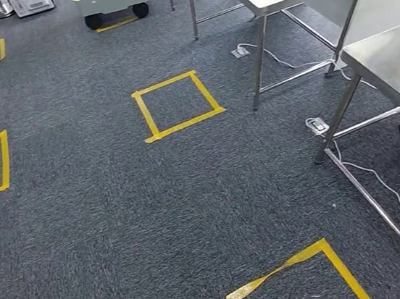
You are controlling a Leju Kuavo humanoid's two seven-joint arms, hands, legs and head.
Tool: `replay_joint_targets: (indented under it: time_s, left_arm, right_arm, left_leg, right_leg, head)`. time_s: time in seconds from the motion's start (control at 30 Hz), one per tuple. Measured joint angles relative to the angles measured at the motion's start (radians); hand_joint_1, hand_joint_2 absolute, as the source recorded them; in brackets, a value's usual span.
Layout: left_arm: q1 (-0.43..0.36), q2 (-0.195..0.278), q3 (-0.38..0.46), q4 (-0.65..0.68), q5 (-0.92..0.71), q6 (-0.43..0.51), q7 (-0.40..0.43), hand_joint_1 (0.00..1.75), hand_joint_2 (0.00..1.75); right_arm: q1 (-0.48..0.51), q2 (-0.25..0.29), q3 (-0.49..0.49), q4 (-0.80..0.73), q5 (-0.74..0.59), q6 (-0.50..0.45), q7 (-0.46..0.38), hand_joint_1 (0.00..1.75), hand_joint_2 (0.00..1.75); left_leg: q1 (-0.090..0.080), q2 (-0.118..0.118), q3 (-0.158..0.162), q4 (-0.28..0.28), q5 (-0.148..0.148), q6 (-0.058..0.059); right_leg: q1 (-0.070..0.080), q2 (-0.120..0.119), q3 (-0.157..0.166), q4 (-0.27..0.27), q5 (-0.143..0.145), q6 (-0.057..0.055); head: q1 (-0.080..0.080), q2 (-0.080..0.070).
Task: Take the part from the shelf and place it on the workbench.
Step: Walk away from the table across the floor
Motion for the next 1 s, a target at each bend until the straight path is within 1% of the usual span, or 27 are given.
replay_joint_targets:
  time_s: [0.03,0.07,0.1,0.13,0.17,0.23,0.27,0.3,0.33,0.37,0.4,0.43,0.47,0.5,0.53,0.57,0.6,0.63,0.67,0.73,0.77,0.8,0.87,0.9,0.93,0.97,1.0]
  left_arm:
    - [0.001,0.000,0.000,0.000,0.000,0.000,0.000,0.00,0.00]
    - [0.000,0.000,0.000,0.000,0.000,0.001,0.000,0.00,0.00]
    - [-0.002,0.000,0.000,0.000,-0.001,0.002,0.000,0.00,0.00]
    - [-0.004,0.000,0.000,0.000,-0.001,0.001,-0.001,0.00,0.00]
    - [-0.005,0.000,0.000,0.000,-0.003,-0.002,-0.002,0.00,0.00]
    - [-0.002,0.005,0.000,0.000,-0.006,-0.018,-0.006,0.00,0.00]
    - [0.000,0.010,0.000,0.000,-0.007,-0.027,-0.009,0.00,0.00]
    - [0.001,0.016,0.000,0.000,-0.007,-0.035,-0.010,0.00,0.00]
    - [0.001,0.021,0.000,0.000,-0.007,-0.040,-0.012,0.00,0.00]
    - [0.001,0.026,0.000,0.000,-0.007,-0.042,-0.014,0.00,0.00]
    - [0.001,0.029,0.001,0.000,-0.006,-0.044,-0.014,0.00,0.00]
    - [0.002,0.032,0.001,0.000,-0.006,-0.045,-0.015,0.00,0.00]
    - [0.003,0.034,0.001,0.000,-0.006,-0.046,-0.015,0.00,0.00]
    - [0.004,0.036,0.001,0.000,-0.006,-0.046,-0.015,0.00,0.00]
    - [0.004,0.037,0.001,0.000,-0.007,-0.046,-0.015,0.00,0.00]
    - [0.004,0.037,0.001,0.000,-0.007,-0.045,-0.016,0.00,0.00]
    - [0.003,0.037,0.001,0.000,-0.007,-0.045,-0.017,0.00,0.00]
    - [0.002,0.038,0.001,0.000,-0.008,-0.044,-0.018,0.00,0.00]
    - [0.003,0.038,0.001,0.000,-0.008,-0.044,-0.018,0.00,0.00]
    - [0.006,0.039,0.001,0.000,-0.009,-0.044,-0.018,0.00,0.00]
    - [0.007,0.039,0.001,0.000,-0.010,-0.044,-0.019,0.00,0.00]
    - [0.008,0.039,0.002,0.000,-0.010,-0.044,-0.019,0.00,0.00]
    - [0.005,0.040,0.002,0.000,-0.011,-0.044,-0.020,0.00,0.00]
    - [0.003,0.040,0.002,0.000,-0.013,-0.044,-0.021,0.00,0.00]
    - [0.003,0.040,0.002,0.000,-0.014,-0.044,-0.021,0.00,0.00]
    - [0.004,0.040,0.002,0.000,-0.016,-0.044,-0.021,0.00,0.00]
    - [0.005,0.041,0.002,0.000,-0.018,-0.044,-0.021,0.00,0.00]
  right_arm:
    - [-0.001,0.000,0.000,0.000,0.000,0.000,0.000,0.00,0.00]
    - [-0.001,0.000,0.000,0.000,0.001,0.000,0.000,0.00,0.00]
    - [-0.001,0.000,0.000,0.000,0.001,0.000,0.000,0.00,0.00]
    - [-0.001,0.000,0.000,0.000,0.002,0.000,0.000,0.00,0.00]
    - [-0.002,0.000,0.000,0.000,0.002,-0.001,0.000,0.00,0.00]
    - [-0.004,0.001,0.000,0.000,0.004,-0.003,0.000,0.00,0.00]
    - [-0.005,0.002,0.000,0.000,0.005,-0.004,0.000,0.00,0.00]
    - [-0.006,0.003,0.000,0.000,0.006,-0.005,0.000,0.00,0.00]
    - [-0.006,0.003,0.000,0.000,0.007,-0.006,-0.001,0.00,0.00]
    - [-0.005,0.004,0.001,0.000,0.007,-0.007,-0.001,0.00,0.00]
    - [-0.004,0.004,0.001,0.000,0.007,-0.008,-0.001,0.00,0.00]
    - [-0.002,0.004,0.001,0.000,0.007,-0.009,-0.001,0.00,0.00]
    - [-0.001,0.004,0.001,0.000,0.007,-0.010,-0.001,0.00,0.00]
    - [-0.001,0.004,0.000,0.000,0.007,-0.010,-0.001,0.00,0.00]
    - [-0.001,0.004,0.001,0.000,0.007,-0.011,-0.001,0.00,0.00]
    - [-0.002,0.004,0.001,0.000,0.007,-0.011,-0.001,0.00,0.00]
    - [-0.003,0.004,0.001,0.000,0.007,-0.011,-0.001,0.00,0.00]
    - [-0.004,0.004,0.001,0.000,0.008,-0.011,-0.001,0.00,0.00]
    - [-0.004,0.004,0.001,0.000,0.008,-0.012,-0.002,0.00,0.00]
    - [-0.006,0.004,0.000,0.000,0.010,-0.014,-0.002,0.00,0.00]
    - [-0.006,0.005,0.000,0.000,0.010,-0.014,-0.002,0.00,0.00]
    - [-0.007,0.006,0.000,0.000,0.011,-0.015,-0.002,0.00,0.00]
    - [-0.004,0.006,0.000,0.000,0.013,-0.016,-0.003,0.00,0.00]
    - [-0.002,0.006,0.000,0.000,0.014,-0.017,-0.003,0.00,0.00]
    - [0.000,0.006,0.000,0.000,0.015,-0.017,-0.003,0.00,0.00]
    - [0.000,0.006,0.000,0.000,0.016,-0.017,-0.002,0.00,0.00]
    - [0.000,0.006,0.000,0.000,0.017,-0.017,-0.002,0.00,0.00]
  left_leg:
    - [0.001,0.011,0.034,-0.056,0.030,-0.001]
    - [0.000,0.036,0.077,-0.127,0.058,-0.002]
    - [-0.001,0.056,0.112,-0.188,0.077,0.002]
    - [-0.003,0.071,0.133,-0.227,0.084,0.007]
    - [-0.005,0.076,0.142,-0.247,0.084,0.013]
    - [-0.007,0.053,0.140,-0.250,0.084,0.029]
    - [-0.006,0.042,0.140,-0.251,0.086,0.035]
    - [-0.004,0.031,0.140,-0.252,0.088,0.042]
    - [-0.002,0.020,0.139,-0.253,0.091,0.047]
    - [-0.003,0.009,0.138,-0.253,0.092,0.051]
    - [-0.004,-0.004,0.136,-0.253,0.093,0.054]
    - [-0.005,-0.018,0.135,-0.253,0.094,0.055]
    - [-0.006,-0.034,0.135,-0.253,0.095,0.055]
    - [-0.007,-0.049,0.136,-0.253,0.096,0.055]
    - [-0.007,-0.064,0.137,-0.253,0.097,0.055]
    - [-0.006,-0.078,0.137,-0.253,0.098,0.053]
    - [-0.007,-0.091,0.136,-0.252,0.099,0.050]
    - [-0.006,-0.102,0.133,-0.252,0.101,0.045]
    - [-0.004,-0.112,0.130,-0.253,0.103,0.039]
    - [0.001,-0.128,0.124,-0.257,0.111,0.025]
    - [0.001,-0.116,0.119,-0.253,0.107,0.020]
    - [0.000,-0.093,0.109,-0.235,0.093,0.016]
    - [-0.002,-0.032,0.061,-0.139,0.031,0.010]
    - [-0.002,-0.018,0.030,-0.071,-0.003,0.006]
    - [0.000,-0.010,0.003,-0.014,-0.025,0.002]
    - [0.002,-0.007,-0.009,0.016,-0.030,-0.003]
    - [0.005,-0.003,-0.001,0.007,-0.017,-0.007]
  right_leg:
    - [-0.001,-0.013,0.001,0.000,-0.001,0.002]
    - [0.001,-0.025,0.002,0.001,-0.004,0.006]
    - [0.004,-0.036,0.002,0.003,-0.008,0.011]
    - [0.008,-0.045,0.002,0.005,-0.012,0.016]
    - [0.011,-0.055,0.003,0.006,-0.015,0.021]
    - [0.010,-0.071,0.010,0.004,-0.018,0.029]
    - [0.008,-0.060,0.010,0.011,-0.027,0.033]
    - [0.005,-0.037,0.001,0.037,-0.045,0.037]
    - [0.002,-0.007,-0.021,0.085,-0.074,0.041]
    - [0.001,0.024,-0.051,0.153,-0.108,0.042]
    - [0.001,0.041,-0.087,0.227,-0.138,0.042]
    - [0.002,0.048,-0.117,0.283,-0.153,0.041]
    - [0.003,0.052,-0.132,0.304,-0.148,0.039]
    - [0.003,0.055,-0.128,0.283,-0.123,0.035]
    - [0.003,0.064,-0.105,0.225,-0.084,0.031]
    - [0.002,0.086,-0.073,0.151,-0.047,0.027]
    - [0.001,0.108,-0.044,0.084,-0.022,0.024]
    - [0.001,0.126,-0.025,0.039,-0.008,0.022]
    - [0.002,0.137,-0.016,0.018,-0.005,0.020]
    - [0.006,0.121,-0.011,0.010,0.000,0.012]
    - [0.006,0.109,-0.008,0.005,0.006,0.005]
    - [0.005,0.096,-0.005,-0.002,0.012,-0.001]
    - [0.003,0.066,-0.006,-0.009,0.019,-0.008]
    - [0.004,0.049,-0.007,-0.010,0.019,-0.010]
    - [0.003,0.032,-0.009,-0.010,0.019,-0.010]
    - [0.003,0.016,-0.010,-0.010,0.018,-0.010]
    - [0.002,0.001,-0.011,-0.010,0.018,-0.008]
  head:
    - [0.000,0.000]
    - [-0.001,0.000]
    - [-0.002,0.000]
    - [0.000,0.000]
    - [0.001,0.000]
    - [0.006,0.000]
    - [0.007,0.000]
    - [0.008,0.000]
    - [0.010,0.000]
    - [0.013,0.000]
    - [0.015,0.000]
    - [0.015,0.000]
    - [0.016,0.000]
    - [0.016,0.000]
    - [0.016,0.000]
    - [0.016,0.000]
    - [0.016,0.000]
    - [0.016,0.000]
    - [0.016,0.000]
    - [0.016,0.000]
    - [0.016,0.000]
    - [0.013,0.000]
    - [0.006,0.000]
    - [0.003,0.000]
    - [0.002,0.000]
    - [0.002,0.000]
    - [0.002,0.000]
